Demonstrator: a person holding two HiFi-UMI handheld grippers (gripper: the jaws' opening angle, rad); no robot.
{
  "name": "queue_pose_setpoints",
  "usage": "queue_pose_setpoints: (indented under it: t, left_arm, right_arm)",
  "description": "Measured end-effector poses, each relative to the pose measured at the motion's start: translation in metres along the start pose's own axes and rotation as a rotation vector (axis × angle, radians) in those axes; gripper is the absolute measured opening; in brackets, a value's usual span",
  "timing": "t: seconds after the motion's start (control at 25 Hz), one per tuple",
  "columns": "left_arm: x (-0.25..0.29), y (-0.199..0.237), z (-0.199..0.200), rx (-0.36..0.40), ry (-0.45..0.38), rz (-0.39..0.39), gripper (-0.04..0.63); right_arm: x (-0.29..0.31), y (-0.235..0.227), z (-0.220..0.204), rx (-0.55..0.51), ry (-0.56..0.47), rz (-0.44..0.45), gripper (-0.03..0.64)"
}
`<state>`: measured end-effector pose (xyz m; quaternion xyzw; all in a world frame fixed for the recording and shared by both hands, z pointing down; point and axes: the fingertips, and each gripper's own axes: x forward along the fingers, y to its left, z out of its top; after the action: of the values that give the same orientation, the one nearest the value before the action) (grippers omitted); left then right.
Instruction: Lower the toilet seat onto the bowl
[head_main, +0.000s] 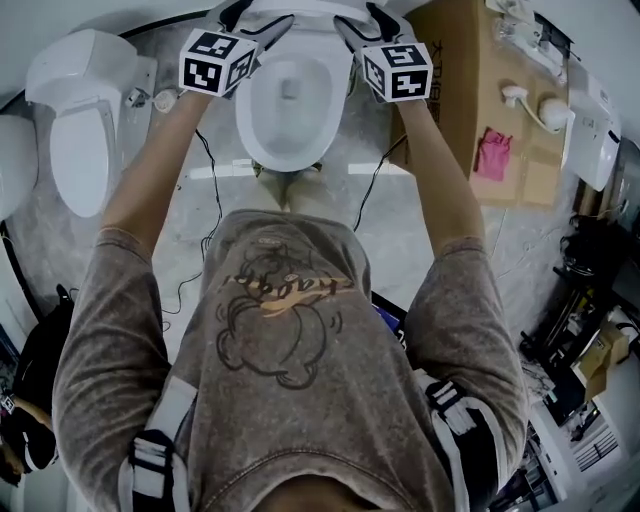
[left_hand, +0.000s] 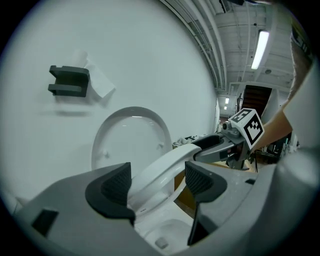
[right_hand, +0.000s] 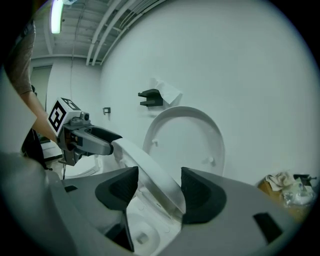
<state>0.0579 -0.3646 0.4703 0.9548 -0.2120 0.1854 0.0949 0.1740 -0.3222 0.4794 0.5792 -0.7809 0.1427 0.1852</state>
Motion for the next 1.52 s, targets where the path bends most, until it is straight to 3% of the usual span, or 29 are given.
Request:
queue_pose_setpoints:
  t: [0.2, 0.32, 0.52, 1.0, 1.32, 1.52]
  left_arm:
    - [-0.025, -0.030, -0.022, -0.001, 0.026, 0.002, 0.330]
    - [-0.041, -0.046, -0.039, -0.025, 0.039, 0.023, 0.330]
    - [-0.057, -0.073, -0.069, -0.004, 0.063, 0.027, 0.331]
    - [-0.097, -0.129, -0.165, 0.081, 0.257, -0.015, 0.333]
    - [-0.115, -0.160, -0.241, -0.063, 0.321, -0.064, 0.339]
    - [-0.116, -0.173, -0.295, -0.107, 0.375, -0.080, 0.339]
  right_arm:
    - [-0.029, 0.028, -0.022, 0.006, 0.034, 0.009, 0.282]
    - [-0.047, 0.049, -0.037, 0.008, 0.046, 0.042, 0.282]
    - [-0.073, 0.074, -0.063, 0.004, 0.068, 0.097, 0.282]
    - [-0.108, 0.141, -0.151, -0.052, 0.191, 0.199, 0.283]
    - [-0.122, 0.184, -0.225, 0.029, 0.302, 0.266, 0.282]
    - [-0.120, 0.203, -0.277, 0.068, 0.366, 0.286, 0.282]
